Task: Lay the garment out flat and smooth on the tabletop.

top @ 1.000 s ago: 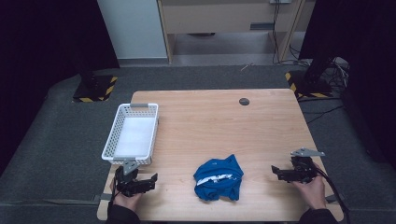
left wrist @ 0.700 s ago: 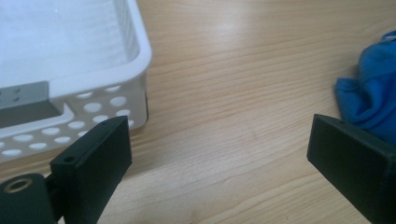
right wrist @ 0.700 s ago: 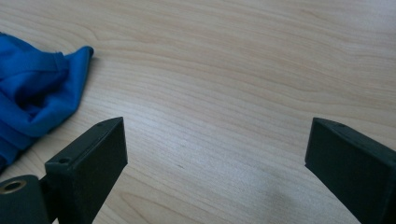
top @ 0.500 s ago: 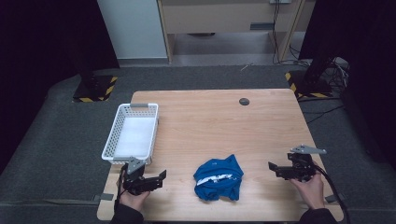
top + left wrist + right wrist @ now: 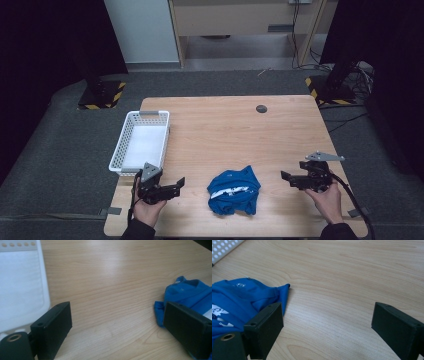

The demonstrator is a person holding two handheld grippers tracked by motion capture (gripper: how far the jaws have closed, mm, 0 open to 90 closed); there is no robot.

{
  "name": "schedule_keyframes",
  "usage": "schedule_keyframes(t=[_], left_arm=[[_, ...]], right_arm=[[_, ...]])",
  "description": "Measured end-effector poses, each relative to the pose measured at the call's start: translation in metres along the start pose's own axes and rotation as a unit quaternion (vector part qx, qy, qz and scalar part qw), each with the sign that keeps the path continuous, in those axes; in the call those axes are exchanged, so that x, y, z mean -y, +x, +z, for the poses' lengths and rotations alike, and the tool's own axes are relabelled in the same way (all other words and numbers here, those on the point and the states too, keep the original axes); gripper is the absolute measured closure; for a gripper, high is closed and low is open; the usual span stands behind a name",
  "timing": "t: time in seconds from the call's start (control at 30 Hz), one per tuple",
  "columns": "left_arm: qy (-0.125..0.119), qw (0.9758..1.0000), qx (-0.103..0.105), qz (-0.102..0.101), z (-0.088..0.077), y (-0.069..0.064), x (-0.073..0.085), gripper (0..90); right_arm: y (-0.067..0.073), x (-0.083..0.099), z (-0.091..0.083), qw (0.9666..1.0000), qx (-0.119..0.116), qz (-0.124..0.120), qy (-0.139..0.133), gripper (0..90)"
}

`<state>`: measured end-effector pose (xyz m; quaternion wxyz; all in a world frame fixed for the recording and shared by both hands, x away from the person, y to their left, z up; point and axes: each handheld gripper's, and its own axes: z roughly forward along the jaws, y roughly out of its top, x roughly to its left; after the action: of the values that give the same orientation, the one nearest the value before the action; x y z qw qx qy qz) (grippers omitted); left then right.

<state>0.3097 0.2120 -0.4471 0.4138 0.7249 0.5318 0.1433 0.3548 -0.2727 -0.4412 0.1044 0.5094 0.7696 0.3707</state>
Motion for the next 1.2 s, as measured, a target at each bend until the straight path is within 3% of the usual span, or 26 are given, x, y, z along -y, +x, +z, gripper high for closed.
schedule_keyframes(t=[0.13,0.3,0.4,0.53,0.73,0.8,1.2], left_arm=[[-0.001,1.0,0.007,0.002,0.008,-0.008,-0.007,8.2],[0.002,0.9999,0.013,0.01,0.018,-0.018,-0.013,8.2],[0.003,0.9998,0.016,0.011,0.023,-0.022,-0.016,8.2],[0.005,0.9997,0.024,0.004,0.031,-0.026,-0.019,8.4],[0.018,0.9993,0.031,0.008,0.043,-0.032,-0.021,8.8],[0.019,0.9992,0.034,0.007,0.045,-0.033,-0.022,9.1],[0.014,0.9987,0.049,0.0,0.055,-0.037,-0.026,10.1]], right_arm=[[0.001,-0.004,-0.002,1.0,0.0,0.001,-0.005,10.9],[0.006,-0.008,0.0,0.9998,0.002,-0.017,-0.006,12.1],[0.007,-0.009,0.002,0.9999,-0.006,-0.01,-0.009,13.5],[0.006,-0.011,0.005,0.9998,-0.015,-0.002,-0.012,15.4],[0.014,-0.018,0.009,0.9995,-0.022,-0.014,-0.015,16.1],[0.015,-0.019,0.011,0.9993,-0.032,-0.007,-0.018,16.8],[0.029,-0.025,0.025,0.9986,-0.046,-0.024,-0.011,17.1]])
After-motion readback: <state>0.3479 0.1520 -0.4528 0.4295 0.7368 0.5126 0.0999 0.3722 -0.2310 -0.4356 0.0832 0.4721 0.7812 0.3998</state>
